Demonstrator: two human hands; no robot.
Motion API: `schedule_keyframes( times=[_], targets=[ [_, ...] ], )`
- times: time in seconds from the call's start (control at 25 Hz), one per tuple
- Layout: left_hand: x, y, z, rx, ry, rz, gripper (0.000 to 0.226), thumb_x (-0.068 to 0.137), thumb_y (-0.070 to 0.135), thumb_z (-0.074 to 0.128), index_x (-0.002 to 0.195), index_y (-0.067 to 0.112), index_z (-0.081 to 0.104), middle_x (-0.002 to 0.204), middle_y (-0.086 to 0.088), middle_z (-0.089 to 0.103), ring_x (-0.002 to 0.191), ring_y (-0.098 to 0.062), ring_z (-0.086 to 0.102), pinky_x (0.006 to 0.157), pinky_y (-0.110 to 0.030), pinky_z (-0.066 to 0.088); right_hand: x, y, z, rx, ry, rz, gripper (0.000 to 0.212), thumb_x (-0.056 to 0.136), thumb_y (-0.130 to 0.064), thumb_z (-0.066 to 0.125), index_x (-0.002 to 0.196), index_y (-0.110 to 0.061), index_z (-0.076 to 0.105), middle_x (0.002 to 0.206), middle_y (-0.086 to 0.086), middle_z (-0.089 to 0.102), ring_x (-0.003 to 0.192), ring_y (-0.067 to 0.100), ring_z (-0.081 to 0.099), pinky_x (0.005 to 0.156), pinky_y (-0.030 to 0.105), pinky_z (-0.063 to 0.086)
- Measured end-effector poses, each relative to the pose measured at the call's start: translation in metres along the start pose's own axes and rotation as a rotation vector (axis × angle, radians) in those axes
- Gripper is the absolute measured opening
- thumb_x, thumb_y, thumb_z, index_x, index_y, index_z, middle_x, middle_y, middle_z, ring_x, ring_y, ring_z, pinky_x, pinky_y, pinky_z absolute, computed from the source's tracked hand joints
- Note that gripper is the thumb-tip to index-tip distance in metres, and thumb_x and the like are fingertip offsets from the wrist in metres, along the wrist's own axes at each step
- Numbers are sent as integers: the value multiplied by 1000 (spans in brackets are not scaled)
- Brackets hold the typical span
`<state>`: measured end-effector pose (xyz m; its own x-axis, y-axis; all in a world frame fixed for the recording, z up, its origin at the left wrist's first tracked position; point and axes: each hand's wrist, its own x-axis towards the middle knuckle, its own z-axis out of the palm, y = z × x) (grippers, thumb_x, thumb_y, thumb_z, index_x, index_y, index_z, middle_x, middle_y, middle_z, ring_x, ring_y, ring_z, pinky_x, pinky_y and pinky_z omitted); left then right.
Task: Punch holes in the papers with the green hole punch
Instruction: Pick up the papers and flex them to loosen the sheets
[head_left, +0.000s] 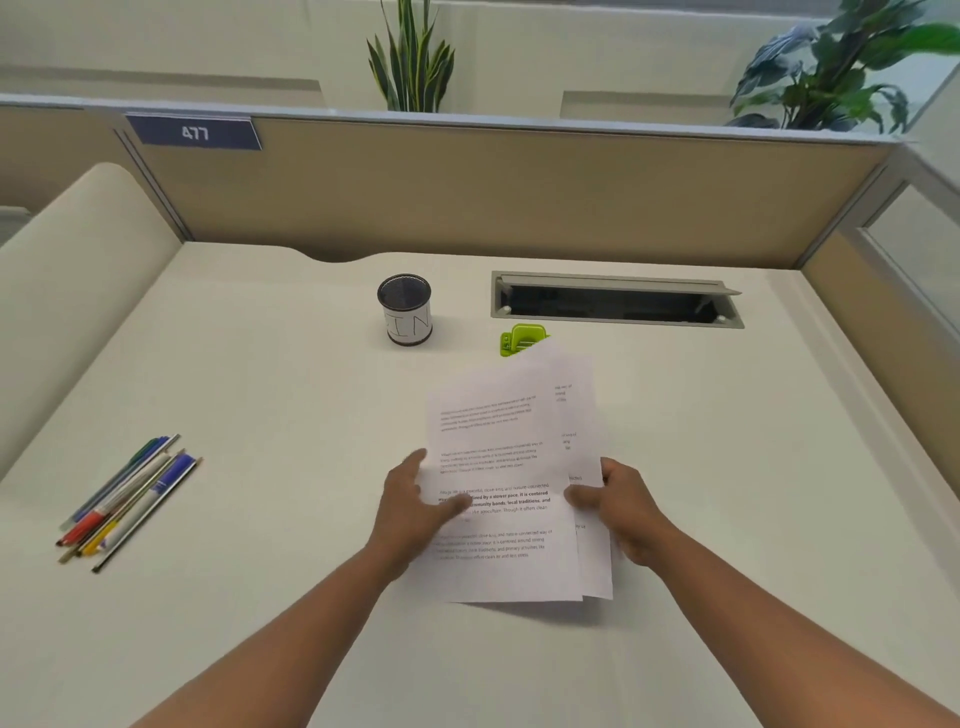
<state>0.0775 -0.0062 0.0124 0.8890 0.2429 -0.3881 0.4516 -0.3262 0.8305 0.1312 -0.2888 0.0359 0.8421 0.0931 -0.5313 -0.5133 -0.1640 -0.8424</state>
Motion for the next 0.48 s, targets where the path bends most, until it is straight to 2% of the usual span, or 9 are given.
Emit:
schedule_keyframes(
  times=[0.12,0.2,0.28,0.4,0.48],
  targets=[
    [8,23,-23,-376,4,-82,107,67,49,91,153,26,32,140,1,52,124,-25,57,105,-49,47,-7,-17,-3,63,-80,-90,30,86,4,69,112,-12,73,109,9,78,96,34,75,79,47,61],
    [17,40,-43,-554,-128,-39,81,73,42,89,141,18,51,135,-11,66,115,-32,69,98,-54,54,-13,-35,-3,93,-126,-155,30,86,1,71,112,-13,73,111,10,77,98,34,75,77,44,61],
    [19,57,-58,-649,-259,38,52,84,28,81,131,13,63,130,-17,69,113,-38,70,92,-54,58,-18,-53,-1,114,-159,-226,29,84,-2,74,109,-16,76,113,11,77,99,34,74,77,41,61],
    [14,73,-69,-712,-337,106,50,88,18,76,133,5,60,130,-21,68,116,-44,66,93,-57,56,-25,-69,-1,129,-181,-293,27,86,-2,75,108,-18,77,115,13,76,101,34,74,80,42,61],
    [10,82,-71,-721,-304,141,50,86,18,77,131,4,61,127,-23,69,114,-46,67,91,-59,56,-27,-74,-2,132,-179,-333,28,86,-3,76,112,-15,75,117,14,75,104,36,72,85,47,61]
  ],
)
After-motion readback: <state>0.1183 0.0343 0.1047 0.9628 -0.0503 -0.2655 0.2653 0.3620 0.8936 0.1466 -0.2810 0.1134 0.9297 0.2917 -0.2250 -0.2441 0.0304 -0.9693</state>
